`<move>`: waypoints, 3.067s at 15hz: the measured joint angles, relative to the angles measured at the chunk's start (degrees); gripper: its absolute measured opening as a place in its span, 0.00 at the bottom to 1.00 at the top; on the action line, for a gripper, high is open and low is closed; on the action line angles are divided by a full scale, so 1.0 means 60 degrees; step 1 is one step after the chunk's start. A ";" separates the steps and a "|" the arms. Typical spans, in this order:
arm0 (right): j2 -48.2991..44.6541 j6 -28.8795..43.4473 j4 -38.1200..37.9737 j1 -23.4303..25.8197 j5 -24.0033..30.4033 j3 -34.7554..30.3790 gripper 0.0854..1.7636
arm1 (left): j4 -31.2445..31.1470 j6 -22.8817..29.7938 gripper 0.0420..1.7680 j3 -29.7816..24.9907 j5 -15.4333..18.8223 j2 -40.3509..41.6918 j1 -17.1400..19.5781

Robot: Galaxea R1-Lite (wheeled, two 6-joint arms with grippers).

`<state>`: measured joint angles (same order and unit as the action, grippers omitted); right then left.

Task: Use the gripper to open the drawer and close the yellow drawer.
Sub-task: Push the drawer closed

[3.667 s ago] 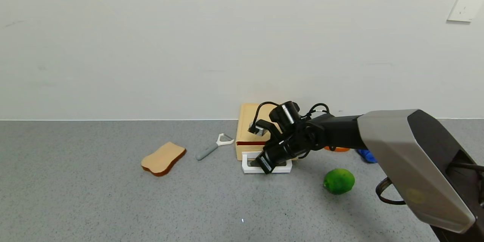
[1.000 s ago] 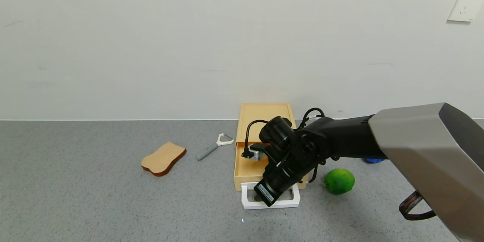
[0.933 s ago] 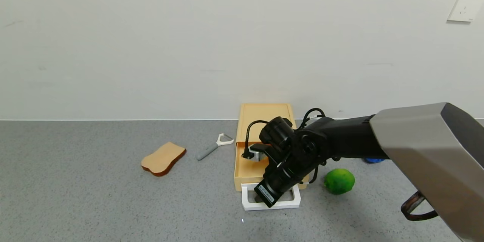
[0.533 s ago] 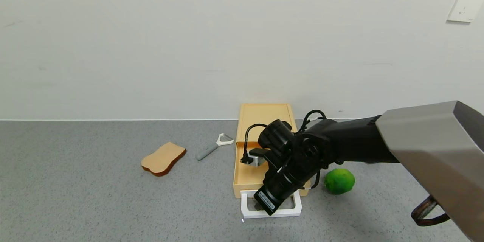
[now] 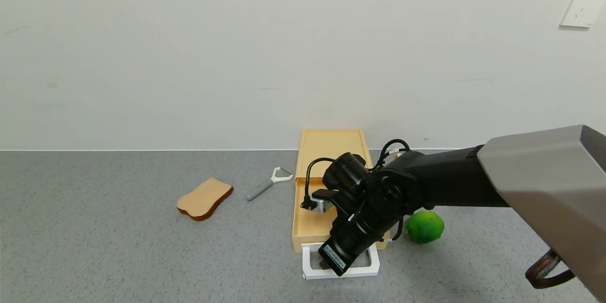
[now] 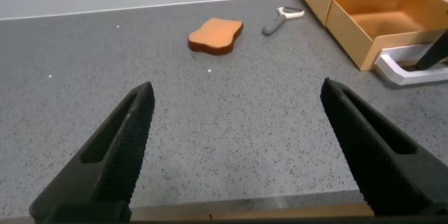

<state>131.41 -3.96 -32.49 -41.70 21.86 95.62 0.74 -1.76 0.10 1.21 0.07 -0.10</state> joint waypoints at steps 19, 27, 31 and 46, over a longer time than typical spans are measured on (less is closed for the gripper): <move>-0.2475 -0.0033 -0.1180 0.0181 -0.0622 -0.0232 0.02 | 0.0004 0.0000 0.97 0.0000 0.0004 0.0000 0.0000; -0.5595 -0.1217 -0.0634 0.1959 -0.0772 -0.2991 0.02 | 0.0000 0.0000 0.97 0.0000 0.0000 0.0000 0.0000; -0.6922 -0.1107 0.0890 0.2523 -0.0731 -0.4752 0.02 | 0.0000 0.0000 0.97 0.0000 0.0004 0.0000 0.0000; -0.7615 0.0266 0.1469 0.2018 -0.0654 -0.5630 0.02 | 0.0004 0.0000 0.97 0.0000 0.0000 0.0000 0.0000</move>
<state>85.72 -2.36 -23.67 -29.60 17.93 61.84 0.77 -1.76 0.10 1.21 0.07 -0.10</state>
